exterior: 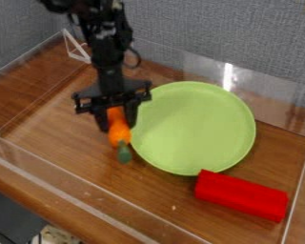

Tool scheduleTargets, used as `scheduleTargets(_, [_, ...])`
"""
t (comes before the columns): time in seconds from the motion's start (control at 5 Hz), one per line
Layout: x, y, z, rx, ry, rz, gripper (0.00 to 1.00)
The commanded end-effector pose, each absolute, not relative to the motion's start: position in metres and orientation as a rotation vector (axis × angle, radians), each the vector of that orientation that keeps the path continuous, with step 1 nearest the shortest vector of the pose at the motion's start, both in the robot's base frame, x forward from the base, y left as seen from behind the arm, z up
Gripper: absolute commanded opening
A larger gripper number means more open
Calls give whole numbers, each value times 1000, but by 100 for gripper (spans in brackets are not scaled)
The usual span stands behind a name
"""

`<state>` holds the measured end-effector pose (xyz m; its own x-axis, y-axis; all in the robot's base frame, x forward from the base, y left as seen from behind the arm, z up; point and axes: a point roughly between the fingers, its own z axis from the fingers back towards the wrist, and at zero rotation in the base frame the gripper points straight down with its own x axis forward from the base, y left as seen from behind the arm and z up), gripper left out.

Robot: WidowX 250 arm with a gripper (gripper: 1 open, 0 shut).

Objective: Put the carrot on the green plate

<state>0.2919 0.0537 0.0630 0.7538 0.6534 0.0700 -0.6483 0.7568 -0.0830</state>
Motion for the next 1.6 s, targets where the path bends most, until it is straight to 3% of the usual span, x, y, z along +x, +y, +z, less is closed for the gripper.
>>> scheduleTargets(0.0, [302,41,108,-97,-172,625,0])
scheduleTargets(0.2, [309,38,118,-117,-167,576,0])
scheduleTargets(0.6, [311,20,110,-118,-164,608,0])
scheduleTargets(1.2, [339,33,147,-127,-184,609,0])
scheduleTargets(1.4, [334,46,155,-136,-197,624,0])
